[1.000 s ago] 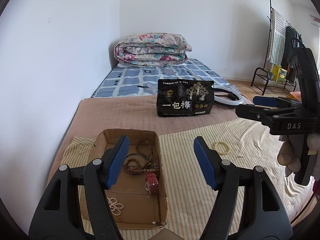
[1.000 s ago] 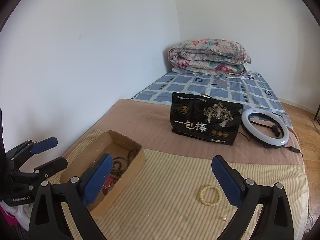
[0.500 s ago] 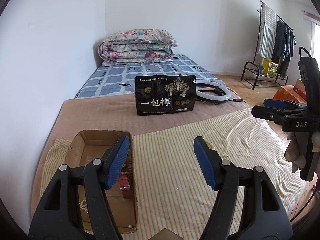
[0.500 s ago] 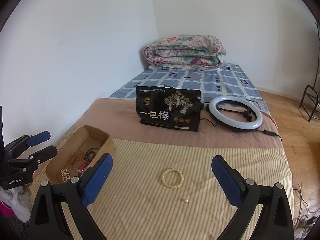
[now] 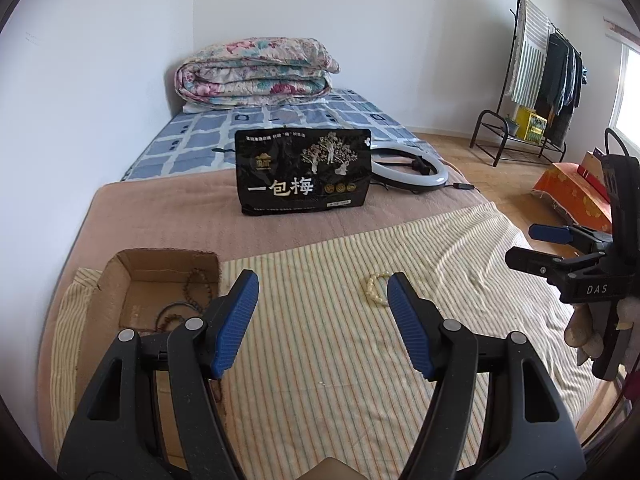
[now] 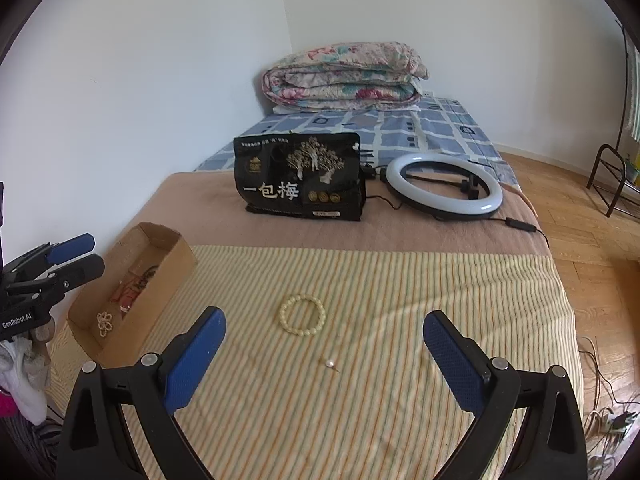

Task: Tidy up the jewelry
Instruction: 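Move the right gripper to the other pearl stud while the left gripper approaches the cream bead bracelet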

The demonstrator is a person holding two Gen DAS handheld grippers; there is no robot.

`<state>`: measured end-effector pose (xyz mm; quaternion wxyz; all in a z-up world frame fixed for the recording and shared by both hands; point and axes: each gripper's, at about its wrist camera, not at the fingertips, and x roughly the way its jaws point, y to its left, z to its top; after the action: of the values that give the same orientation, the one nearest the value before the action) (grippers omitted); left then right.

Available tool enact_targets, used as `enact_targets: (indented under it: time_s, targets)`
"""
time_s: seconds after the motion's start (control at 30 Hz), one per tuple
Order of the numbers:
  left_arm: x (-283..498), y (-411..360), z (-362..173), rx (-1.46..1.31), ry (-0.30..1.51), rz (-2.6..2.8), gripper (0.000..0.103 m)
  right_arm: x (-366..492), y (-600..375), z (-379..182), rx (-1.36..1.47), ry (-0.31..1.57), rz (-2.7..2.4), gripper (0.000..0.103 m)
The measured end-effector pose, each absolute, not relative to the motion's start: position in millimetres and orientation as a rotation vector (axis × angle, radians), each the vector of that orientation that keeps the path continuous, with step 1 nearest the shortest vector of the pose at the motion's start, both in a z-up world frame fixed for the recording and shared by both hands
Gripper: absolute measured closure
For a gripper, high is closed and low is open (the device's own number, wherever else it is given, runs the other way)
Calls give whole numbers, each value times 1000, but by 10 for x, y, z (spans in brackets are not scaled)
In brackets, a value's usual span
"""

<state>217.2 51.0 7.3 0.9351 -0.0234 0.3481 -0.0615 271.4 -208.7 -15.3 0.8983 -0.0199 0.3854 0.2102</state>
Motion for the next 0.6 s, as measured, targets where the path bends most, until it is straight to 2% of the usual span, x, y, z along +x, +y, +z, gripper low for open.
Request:
enact_targets:
  time_s: [0.27, 0.6]
  targets:
    - [2429, 319, -154, -35, 764, -154, 34, 2785, -2261, -484, -3, 860, 419, 4]
    - [2758, 71, -551, -34, 857, -205, 34, 2843, -2216, -959, -45, 937, 452, 25]
